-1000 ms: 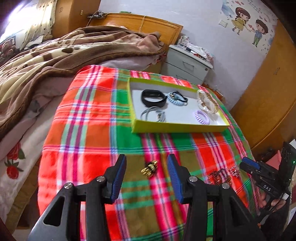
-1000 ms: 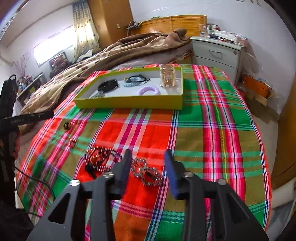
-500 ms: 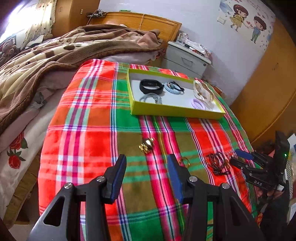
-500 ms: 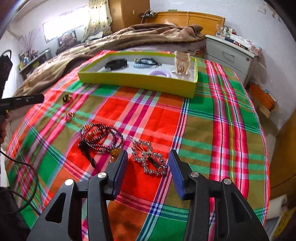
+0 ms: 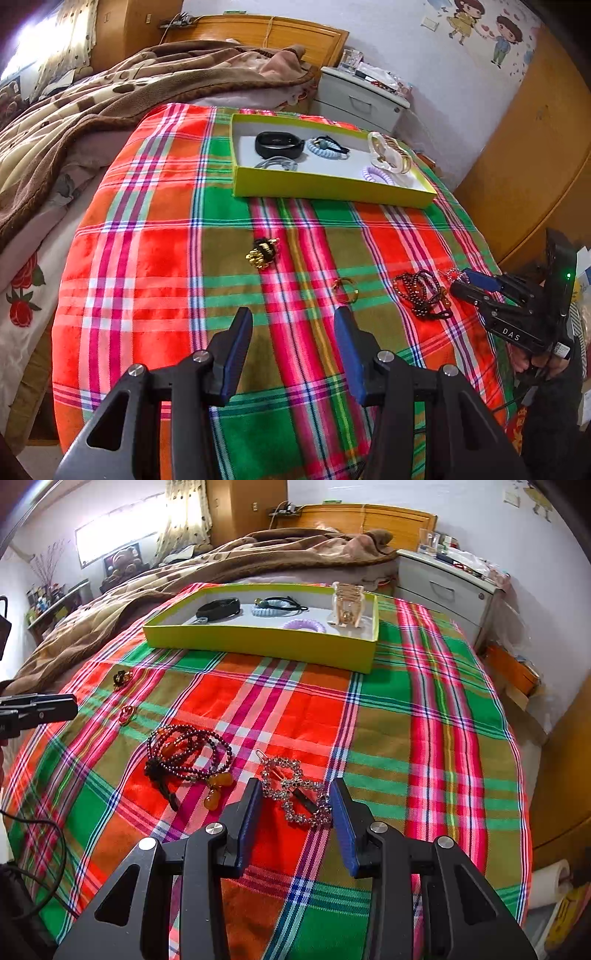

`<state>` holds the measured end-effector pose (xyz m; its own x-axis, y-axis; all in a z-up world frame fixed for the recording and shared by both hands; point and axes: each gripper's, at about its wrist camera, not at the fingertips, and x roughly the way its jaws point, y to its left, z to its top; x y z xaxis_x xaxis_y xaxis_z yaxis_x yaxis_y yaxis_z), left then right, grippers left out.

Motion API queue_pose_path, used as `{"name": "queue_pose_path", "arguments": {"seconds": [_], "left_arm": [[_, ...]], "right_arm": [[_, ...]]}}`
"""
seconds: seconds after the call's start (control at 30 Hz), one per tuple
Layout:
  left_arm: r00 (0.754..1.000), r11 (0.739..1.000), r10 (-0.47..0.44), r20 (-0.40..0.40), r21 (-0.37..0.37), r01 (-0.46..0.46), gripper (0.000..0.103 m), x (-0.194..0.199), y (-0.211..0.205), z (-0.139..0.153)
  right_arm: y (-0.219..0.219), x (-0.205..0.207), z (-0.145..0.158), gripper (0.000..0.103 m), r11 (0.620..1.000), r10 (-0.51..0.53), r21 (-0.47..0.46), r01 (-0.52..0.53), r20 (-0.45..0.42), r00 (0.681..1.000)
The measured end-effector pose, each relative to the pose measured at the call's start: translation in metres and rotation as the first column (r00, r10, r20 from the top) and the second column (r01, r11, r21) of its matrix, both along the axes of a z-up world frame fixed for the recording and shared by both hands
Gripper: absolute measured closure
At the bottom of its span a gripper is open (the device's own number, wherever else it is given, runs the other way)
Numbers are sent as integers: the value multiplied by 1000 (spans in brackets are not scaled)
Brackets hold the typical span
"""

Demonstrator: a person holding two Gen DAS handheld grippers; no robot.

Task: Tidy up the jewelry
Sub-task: 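Withdraw both tools from the box toward the jewelry on the bed, then grasp the gold ring with the left tool while the right tool grasps the rhinestone clip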

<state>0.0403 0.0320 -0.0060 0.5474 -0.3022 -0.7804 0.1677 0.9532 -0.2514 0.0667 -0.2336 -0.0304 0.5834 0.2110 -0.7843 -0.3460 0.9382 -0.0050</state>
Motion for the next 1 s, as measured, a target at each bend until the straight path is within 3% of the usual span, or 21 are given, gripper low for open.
{"name": "queue_pose_path", "arguments": {"seconds": [0.33, 0.53, 0.93, 1.0], "left_arm": [[997, 997, -73, -1, 31, 73, 55, 12, -28, -3], [993, 987, -119, 10, 106, 117, 55, 22, -54, -6], [992, 974, -125, -10, 188, 125, 55, 30, -72, -17], [992, 972, -125, -10, 199, 124, 62, 30, -72, -17]], "right_arm": [[-13, -5, 8, 64, 996, -64, 63, 62, 25, 998], [-13, -7, 8, 64, 994, -76, 83, 74, 27, 997], [-15, -8, 10, 64, 991, -90, 102, 86, 34, 995], [-14, -9, 10, 64, 991, -90, 106, 86, 36, 995]]}}
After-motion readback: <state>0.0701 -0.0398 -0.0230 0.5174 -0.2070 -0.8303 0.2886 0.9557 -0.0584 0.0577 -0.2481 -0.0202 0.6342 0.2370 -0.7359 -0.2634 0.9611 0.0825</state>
